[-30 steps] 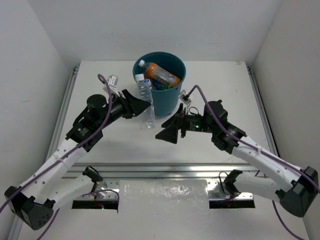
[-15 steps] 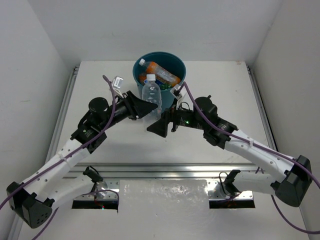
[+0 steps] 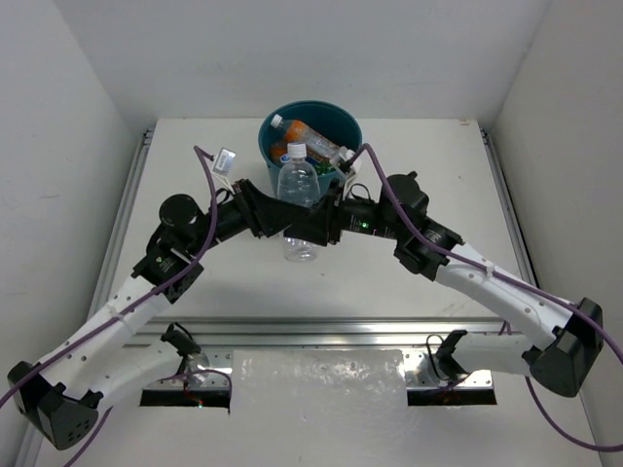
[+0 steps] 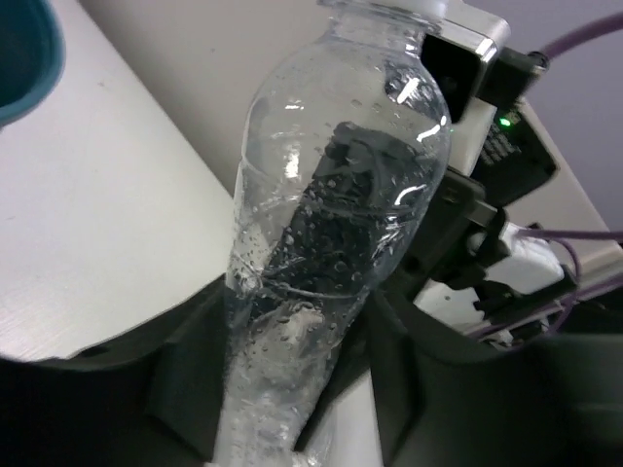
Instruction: Put the plastic bottles in the bin
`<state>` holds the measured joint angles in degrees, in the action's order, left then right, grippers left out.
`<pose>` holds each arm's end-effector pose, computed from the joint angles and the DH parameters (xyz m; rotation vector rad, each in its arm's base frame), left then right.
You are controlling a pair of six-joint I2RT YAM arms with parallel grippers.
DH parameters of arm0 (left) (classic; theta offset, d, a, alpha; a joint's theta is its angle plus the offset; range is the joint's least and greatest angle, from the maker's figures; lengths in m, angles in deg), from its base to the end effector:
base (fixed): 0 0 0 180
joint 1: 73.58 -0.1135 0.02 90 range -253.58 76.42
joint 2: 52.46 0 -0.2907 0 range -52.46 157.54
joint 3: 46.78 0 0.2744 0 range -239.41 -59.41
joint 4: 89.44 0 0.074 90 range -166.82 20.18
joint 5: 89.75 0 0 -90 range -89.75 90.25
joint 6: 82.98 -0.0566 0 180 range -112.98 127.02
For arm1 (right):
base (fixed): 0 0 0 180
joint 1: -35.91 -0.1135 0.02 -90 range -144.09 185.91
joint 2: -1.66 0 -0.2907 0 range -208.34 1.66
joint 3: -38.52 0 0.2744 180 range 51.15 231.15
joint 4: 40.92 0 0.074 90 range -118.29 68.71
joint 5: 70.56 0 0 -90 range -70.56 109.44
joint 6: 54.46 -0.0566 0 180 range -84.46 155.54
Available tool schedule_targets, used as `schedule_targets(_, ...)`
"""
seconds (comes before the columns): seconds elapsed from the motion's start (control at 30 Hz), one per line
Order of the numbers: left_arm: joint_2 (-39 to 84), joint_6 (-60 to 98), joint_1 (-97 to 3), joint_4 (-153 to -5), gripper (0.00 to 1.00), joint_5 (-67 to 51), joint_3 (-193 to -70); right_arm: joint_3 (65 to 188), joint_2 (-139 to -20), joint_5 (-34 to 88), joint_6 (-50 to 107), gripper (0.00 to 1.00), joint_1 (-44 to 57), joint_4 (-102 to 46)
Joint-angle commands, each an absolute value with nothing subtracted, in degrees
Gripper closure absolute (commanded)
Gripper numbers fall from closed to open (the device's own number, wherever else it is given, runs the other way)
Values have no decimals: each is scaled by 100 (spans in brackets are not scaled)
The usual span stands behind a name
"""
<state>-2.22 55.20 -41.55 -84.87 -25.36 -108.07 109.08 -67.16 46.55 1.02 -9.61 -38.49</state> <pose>0.1800 -0.1415 0.4037 0.1783 1.6390 -1.4305 0.2013 0.2418 0.3914 -0.5782 1.6888 1.4239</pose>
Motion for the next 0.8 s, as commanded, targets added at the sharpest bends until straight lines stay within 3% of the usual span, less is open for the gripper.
schedule_targets(0.0, -289, 5598, -4053, -9062, 50, -3061, -11116, 11021, -6717, 5125, 223, 97, -1033, -4587)
schedule_targets(0.03, -298, 5432, -4053, -8452, 28, -2843, -11266, 11117, -6673, 5047, 276, 100, -1033, -4404)
schedule_targets(0.1, -289, 4817, -4053, -7415, 15, -2062, -11722, 11257, -6637, 4488, 609, 100, -1024, -4044)
schedule_targets(0.13, -245, 4641, -4053, -6313, 9, -936, -12281, 11441, -6620, 4214, 749, 100, -1015, -3633)
schedule_targets(0.17, -202, 4465, -4053, -5780, 8, -211, -12609, 11530, -6620, 3942, 1029, 100, -989, -3464)
schedule_targets(0.2, -149, 4446, -4053, -5252, 7, 1232, -13143, 11609, -6628, 3339, 1136, 100, -875, -3297)
schedule_targets(0.3, -156, 4595, -4053, -3905, 5, 3190, -13613, 11925, -6794, 2431, 1383, 100, -490, -2944)
schedule_targets(0.4, -420, 4578, -4044, -3648, 0, 3916, -13387, 12452, -7207, 1980, 1901, 100, -172, -2645)
schedule_targets(0.63, -684, 3823, -4053, -4584, 0, 3427, -12166, 13330, -8260, 1267, 2868, 100, 303, -3251)
schedule_targets(0.77, -685, 3629, -4062, -5001, 0, 3523, -11260, 14025, -9088, 1083, 3457, 94, 374, -3137)
